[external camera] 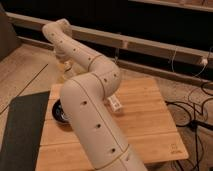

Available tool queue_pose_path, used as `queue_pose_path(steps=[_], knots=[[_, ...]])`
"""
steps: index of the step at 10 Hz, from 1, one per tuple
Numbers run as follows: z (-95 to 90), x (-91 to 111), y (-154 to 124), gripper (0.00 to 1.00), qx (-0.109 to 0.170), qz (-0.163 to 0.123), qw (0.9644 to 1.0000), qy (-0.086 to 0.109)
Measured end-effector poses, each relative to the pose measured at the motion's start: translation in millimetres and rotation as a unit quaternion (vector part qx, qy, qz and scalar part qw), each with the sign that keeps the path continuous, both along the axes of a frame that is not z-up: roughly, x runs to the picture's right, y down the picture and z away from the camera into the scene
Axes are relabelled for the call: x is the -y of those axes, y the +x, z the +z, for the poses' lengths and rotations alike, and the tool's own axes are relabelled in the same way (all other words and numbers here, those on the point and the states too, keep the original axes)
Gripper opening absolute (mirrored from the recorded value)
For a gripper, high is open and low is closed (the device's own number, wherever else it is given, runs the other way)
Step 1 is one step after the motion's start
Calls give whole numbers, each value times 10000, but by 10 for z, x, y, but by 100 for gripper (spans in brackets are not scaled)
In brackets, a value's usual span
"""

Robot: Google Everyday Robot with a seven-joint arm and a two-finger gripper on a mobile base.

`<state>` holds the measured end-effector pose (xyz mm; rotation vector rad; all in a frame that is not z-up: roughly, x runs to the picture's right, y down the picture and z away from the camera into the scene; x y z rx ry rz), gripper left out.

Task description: Place the ceramic cup over the eraser

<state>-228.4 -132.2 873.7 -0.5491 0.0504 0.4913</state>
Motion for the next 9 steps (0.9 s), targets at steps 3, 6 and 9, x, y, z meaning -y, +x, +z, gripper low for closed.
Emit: queue_pose_path(steps=[3,6,9], knots=[[-63,268,117,0,-181,7,9994,285],[-192,590,549,0,-548,388,9960,597],[-209,522,830,0,-634,1125,9901,544]])
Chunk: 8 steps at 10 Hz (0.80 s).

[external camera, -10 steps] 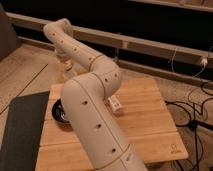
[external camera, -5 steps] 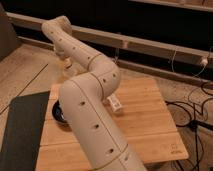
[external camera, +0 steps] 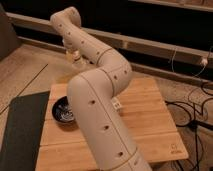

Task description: Place the ceramic cup over the eraser

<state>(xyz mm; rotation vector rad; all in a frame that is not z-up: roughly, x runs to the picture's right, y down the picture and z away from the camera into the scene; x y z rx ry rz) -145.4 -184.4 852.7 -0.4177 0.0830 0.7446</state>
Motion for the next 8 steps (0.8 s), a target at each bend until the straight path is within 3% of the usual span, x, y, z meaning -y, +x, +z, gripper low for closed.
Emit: queue_pose_path(steps=[2,4,8], knots=[[-26,-164,114,0,40,360,9993,-27],[-93,-343,300,0,-31,548,9985,-46],[-166,-554,630,0,-276,715,9970,-82]])
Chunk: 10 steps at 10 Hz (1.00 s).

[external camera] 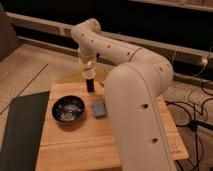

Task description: Place the ceramic cup over the eraser

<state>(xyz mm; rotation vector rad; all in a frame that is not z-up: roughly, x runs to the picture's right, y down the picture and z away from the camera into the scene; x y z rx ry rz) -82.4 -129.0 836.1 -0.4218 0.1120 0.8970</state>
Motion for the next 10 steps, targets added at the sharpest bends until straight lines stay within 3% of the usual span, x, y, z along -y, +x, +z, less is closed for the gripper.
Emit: queue_pose_path(steps=[5,10], knots=[[49,31,-67,0,62,-121,9999,26],[221,-56,-150,0,141,-205,9996,-143]])
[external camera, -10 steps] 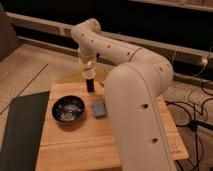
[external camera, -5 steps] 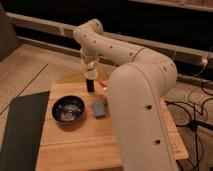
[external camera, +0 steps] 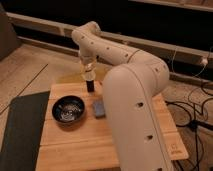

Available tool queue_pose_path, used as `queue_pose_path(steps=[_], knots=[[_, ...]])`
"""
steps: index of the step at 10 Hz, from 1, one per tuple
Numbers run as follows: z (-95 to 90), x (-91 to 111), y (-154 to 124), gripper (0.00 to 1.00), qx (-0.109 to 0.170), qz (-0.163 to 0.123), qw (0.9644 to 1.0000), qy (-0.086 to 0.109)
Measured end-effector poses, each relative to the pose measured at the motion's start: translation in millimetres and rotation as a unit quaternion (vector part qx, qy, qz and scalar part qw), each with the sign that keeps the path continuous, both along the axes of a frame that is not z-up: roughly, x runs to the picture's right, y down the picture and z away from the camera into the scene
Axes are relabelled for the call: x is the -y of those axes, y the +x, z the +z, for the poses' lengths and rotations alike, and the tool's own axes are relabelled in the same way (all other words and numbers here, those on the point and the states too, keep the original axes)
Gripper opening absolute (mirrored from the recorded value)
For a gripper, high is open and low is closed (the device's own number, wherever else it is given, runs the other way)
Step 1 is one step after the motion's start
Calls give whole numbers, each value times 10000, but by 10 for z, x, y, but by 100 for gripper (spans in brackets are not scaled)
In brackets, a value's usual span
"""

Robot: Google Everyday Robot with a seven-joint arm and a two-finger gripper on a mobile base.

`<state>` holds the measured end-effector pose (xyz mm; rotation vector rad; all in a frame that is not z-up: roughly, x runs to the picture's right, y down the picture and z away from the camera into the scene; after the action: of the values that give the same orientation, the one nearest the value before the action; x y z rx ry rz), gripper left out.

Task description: Place the ceramic cup over the eraser

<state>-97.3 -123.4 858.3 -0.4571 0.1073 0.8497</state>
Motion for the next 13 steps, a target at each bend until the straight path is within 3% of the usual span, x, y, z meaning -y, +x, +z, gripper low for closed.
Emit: queue_pose_path(steps=[13], knots=[[514,-292,-90,0,-7,-220,9985,-495]])
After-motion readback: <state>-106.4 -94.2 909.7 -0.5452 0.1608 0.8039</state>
